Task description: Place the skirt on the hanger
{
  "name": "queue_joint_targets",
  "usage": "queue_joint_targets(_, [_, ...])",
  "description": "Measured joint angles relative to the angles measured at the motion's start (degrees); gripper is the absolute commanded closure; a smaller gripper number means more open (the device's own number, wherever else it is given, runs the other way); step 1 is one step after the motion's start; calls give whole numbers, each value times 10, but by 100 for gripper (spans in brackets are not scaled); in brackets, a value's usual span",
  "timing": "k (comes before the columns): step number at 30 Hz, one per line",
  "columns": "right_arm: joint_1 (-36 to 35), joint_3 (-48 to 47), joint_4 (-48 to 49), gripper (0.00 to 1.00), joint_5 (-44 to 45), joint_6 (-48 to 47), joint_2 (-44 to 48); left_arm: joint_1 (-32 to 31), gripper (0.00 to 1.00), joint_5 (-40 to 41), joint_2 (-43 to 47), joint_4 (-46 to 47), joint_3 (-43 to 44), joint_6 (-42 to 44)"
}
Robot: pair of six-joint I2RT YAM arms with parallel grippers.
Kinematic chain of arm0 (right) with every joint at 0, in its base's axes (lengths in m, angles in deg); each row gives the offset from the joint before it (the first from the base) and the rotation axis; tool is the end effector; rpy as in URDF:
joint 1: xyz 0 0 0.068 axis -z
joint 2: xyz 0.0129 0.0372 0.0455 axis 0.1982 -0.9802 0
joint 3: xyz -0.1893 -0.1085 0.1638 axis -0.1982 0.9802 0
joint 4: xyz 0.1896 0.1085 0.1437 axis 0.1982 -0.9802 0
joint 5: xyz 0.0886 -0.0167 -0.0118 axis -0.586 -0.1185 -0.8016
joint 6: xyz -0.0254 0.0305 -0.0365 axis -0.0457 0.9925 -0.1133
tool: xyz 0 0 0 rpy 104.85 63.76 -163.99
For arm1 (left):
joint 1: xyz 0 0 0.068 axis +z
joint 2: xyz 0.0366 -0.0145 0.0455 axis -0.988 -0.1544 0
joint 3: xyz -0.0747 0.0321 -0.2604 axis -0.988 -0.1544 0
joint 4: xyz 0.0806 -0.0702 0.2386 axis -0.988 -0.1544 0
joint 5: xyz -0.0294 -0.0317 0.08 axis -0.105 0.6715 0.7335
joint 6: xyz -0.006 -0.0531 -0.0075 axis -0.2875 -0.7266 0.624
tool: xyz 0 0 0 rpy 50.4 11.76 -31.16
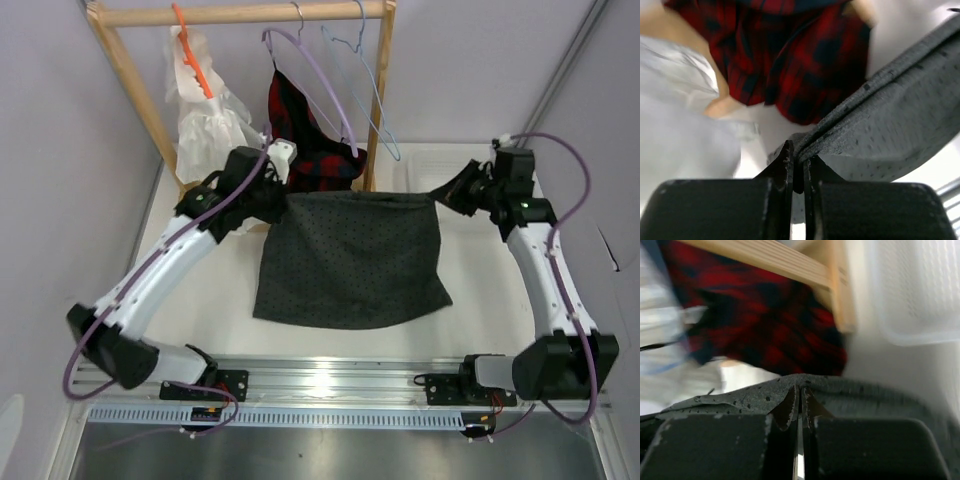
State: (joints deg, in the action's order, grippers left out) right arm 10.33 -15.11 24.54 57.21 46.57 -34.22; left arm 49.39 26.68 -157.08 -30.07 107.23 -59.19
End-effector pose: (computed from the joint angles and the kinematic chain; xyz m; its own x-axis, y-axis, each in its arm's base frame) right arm 0.2750 0.0185 0.3777 -0.6177 0.5315 -0.5796 0.0315 0.7532 0.6570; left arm 0.2400 -0.1460 0.3954 -0.5494 0.2482 -0.7979 0.4440 0.8956 -0.0271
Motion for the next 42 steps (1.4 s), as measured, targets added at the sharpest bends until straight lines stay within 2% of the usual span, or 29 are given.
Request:
queue_joint_targets(5, [0, 49, 34, 100, 0, 0, -66, 26, 100, -1, -77, 9, -16, -1])
queue_joint_targets(11, [0, 61, 73, 100, 0, -1, -51, 28, 100, -12, -67, 37, -39, -13])
queue_joint_targets(15, [0, 136, 90, 100, 0, -4, -2, 28, 100, -40, -12, 67, -147, -35])
queue_joint_targets(22, [-4, 340, 79, 100, -18, 9, 152, 24, 100, -102, 119, 100, -366, -101])
queue_joint_targets(23, [-4, 362, 75, 100, -18, 12, 171, 22, 93, -111, 132, 106, -388, -113])
queue_joint_targets(25, [-4, 398, 72, 100, -17, 16, 198, 8, 89, -113, 146, 109, -412, -136])
queue_joint_targets(27, [-4, 424, 72, 100, -13, 18, 208, -4, 67, -113, 143, 111, -416, -154])
queue_joint_targets(30, [-1, 454, 75, 100, -1, 21, 209, -6, 50, -108, 143, 118, -418, -184])
queue_joint_targets(32, [2, 459, 73, 94, 7, 21, 209, -6, 37, -105, 151, 122, -424, -201])
queue_joint_targets(33, [2, 459, 73, 90, 10, 21, 208, -5, 34, -102, 159, 120, -425, -207])
queue_joint_targets(34, [2, 459, 75, 78, 12, 21, 208, -5, 33, -99, 170, 116, -425, -214])
queue_joint_targets(37, [2, 459, 77, 51, 15, 20, 208, -5, 32, -94, 219, 96, -415, -220])
queue_joint_targets(39, [3, 458, 77, 42, 15, 19, 208, -5, 32, -95, 240, 86, -389, -219])
queue_joint_targets(40, [3, 457, 76, 33, 15, 17, 208, -5, 32, -96, 247, 83, -370, -218])
queue_joint_targets(42, [3, 449, 68, 26, 17, 16, 208, -5, 32, -98, 249, 76, -322, -212])
